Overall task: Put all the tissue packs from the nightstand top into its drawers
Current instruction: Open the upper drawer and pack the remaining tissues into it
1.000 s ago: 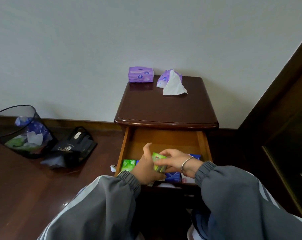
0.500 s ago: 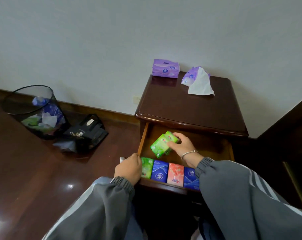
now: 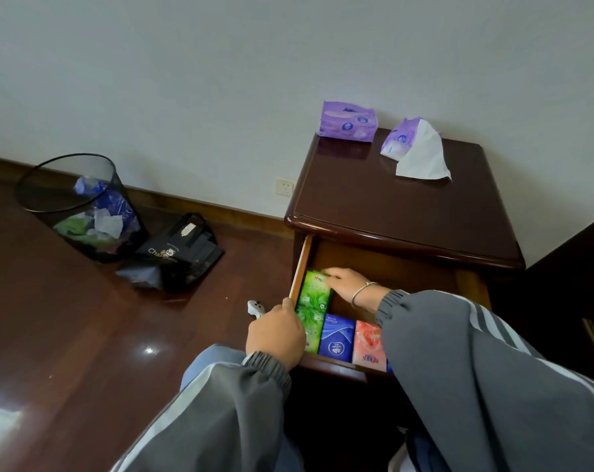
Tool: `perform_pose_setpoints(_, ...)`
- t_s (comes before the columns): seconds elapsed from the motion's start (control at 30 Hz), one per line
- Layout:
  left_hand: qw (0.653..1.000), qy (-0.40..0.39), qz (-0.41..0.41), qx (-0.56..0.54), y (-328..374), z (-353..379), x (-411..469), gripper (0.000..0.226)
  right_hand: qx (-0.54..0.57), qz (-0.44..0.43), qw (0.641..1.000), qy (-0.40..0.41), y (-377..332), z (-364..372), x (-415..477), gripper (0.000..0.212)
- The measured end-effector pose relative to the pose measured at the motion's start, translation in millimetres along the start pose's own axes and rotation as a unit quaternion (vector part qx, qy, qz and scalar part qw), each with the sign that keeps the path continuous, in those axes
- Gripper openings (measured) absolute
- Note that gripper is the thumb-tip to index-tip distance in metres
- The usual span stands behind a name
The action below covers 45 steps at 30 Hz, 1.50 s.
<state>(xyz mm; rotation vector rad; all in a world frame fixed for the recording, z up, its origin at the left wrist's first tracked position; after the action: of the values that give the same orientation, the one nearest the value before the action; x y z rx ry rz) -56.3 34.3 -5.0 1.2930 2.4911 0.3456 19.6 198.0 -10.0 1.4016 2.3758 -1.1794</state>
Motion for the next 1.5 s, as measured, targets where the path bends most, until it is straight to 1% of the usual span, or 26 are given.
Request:
perform_pose_setpoints(0.07,1.000,0.000,0.001,-0.001,0.9,-0.4,-0.4,0.022,0.009,-0.009,1.000,-0.016,-1.9,5.6,-1.3,0.038)
perform_pose_setpoints(0.17,1.000,0.003,0.004,-0.004,2.5,-3.4,-1.8,0.020,0.026,-0.013,0.999,-0.022,1.1,6.3,-5.7,0.044)
perform_pose_setpoints(0.33,1.000,-0.013,-0.003,-0.003,5.1,-8.3,-2.6,0.020,-0.012,-0.040,0.999,0.004,1.5,1.1,-26.4,0.054)
perform_pose_setpoints(0.43,1.000,-0.028,-0.005,-0.003,7.3,-11.6,-4.3,0.017,-0.027,-0.069,0.997,0.028,4.7,-13.6,-51.4,0.045)
perform_pose_setpoints(0.5,0.999,-0.047,-0.010,-0.016,6.6,-11.9,-3.6,0.015,-0.024,-0.105,0.991,0.078,11.0,-31.6,-71.4,0.036)
perform_pose_setpoints(0.57,0.996,-0.078,-0.020,-0.044,4.4,-12.5,-0.5,0.016,-0.035,-0.136,0.979,0.150,20.3,-57.2,-89.2,0.028)
perform_pose_setpoints(0.63,0.990,-0.112,-0.034,-0.081,3.1,-16.8,4.8,0.023,-0.042,-0.148,0.961,0.229,35.6,-89.3,-100.7,0.023)
perform_pose_setpoints(0.67,0.988,-0.114,-0.040,-0.094,3.6,-21.8,8.6,0.028,-0.047,-0.146,0.949,0.274,44.8,-107.5,-103.1,0.022)
perform_pose_setpoints(0.7,0.989,-0.100,-0.043,-0.100,5.6,-29.4,13.7,0.032,-0.054,-0.135,0.936,0.319,55.3,-126.3,-102.9,0.022)
perform_pose_setpoints(0.73,0.991,-0.069,-0.043,-0.103,10.0,-39.1,19.6,0.036,-0.063,-0.112,0.925,0.359,67.1,-144.6,-100.1,0.023)
perform_pose_setpoints(0.8,0.993,0.018,-0.029,-0.116,26.0,-62.7,34.7,0.038,-0.077,-0.044,0.912,0.401,90.9,-177.6,-86.5,0.030)
perform_pose_setpoints(0.87,0.986,0.092,0.021,-0.134,48.6,-86.3,52.5,0.032,-0.083,0.022,0.918,0.388,109.3,-199.9,-65.4,0.043)
perform_pose_setpoints(0.9,0.982,0.114,0.055,-0.142,62.4,-95.6,62.7,0.030,-0.090,0.049,0.922,0.373,116.0,-207.7,-54.0,0.049)
perform_pose_setpoints(0.97,0.974,0.123,0.118,-0.149,91.8,-108.7,86.6,0.033,-0.111,0.098,0.932,0.332,125.7,-217.1,-32.1,0.059)
perform_pose_setpoints(1.07,0.966,0.116,0.175,-0.151,130.2,-116.5,127.1,0.032,-0.143,0.149,0.943,0.262,133.0,-214.6,-4.6,0.066)
perform_pose_setpoints(1.13,0.963,0.121,0.187,-0.153,149.0,-118.0,156.7,0.031,-0.165,0.160,0.938,0.260,136.3,-210.1,5.6,0.067)
perform_pose_setpoints(1.23,0.966,0.149,0.173,-0.124,169.8,-121.3,204.5,0.037,-0.180,0.155,0.925,0.296,140.6,-205.8,8.8,0.067)
perform_pose_setpoints(1.33,0.973,0.165,0.159,-0.037,188.5,-125.4,253.1,0.048,-0.183,0.154,0.917,0.321,142.3,-203.9,10.0,0.068)
perform_pose_setpoints(1.4,0.972,0.159,0.171,0.033,200.3,-125.8,284.4,0.057,-0.182,0.155,0.911,0.335,142.1,-203.0,10.1,0.067)
perform_pose_setpoints(1.5,0.968,0.151,0.172,0.106,209.8,-126.4,328.4,0.065,-0.180,0.155,0.907,0.348,141.6,-203.2,9.0,0.068)
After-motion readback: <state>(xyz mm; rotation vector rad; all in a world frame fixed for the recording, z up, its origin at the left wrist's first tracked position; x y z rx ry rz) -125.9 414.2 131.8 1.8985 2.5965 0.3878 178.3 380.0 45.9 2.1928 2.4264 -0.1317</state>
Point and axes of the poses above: each hand's wrist, its own x-axis towards the middle knuckle, its own z-axis out of the palm, y = z × x, the point moved 2 cm from there along x, towards the middle knuckle, and after that the axes turned 3 degrees about z, right-handed, at the moved point
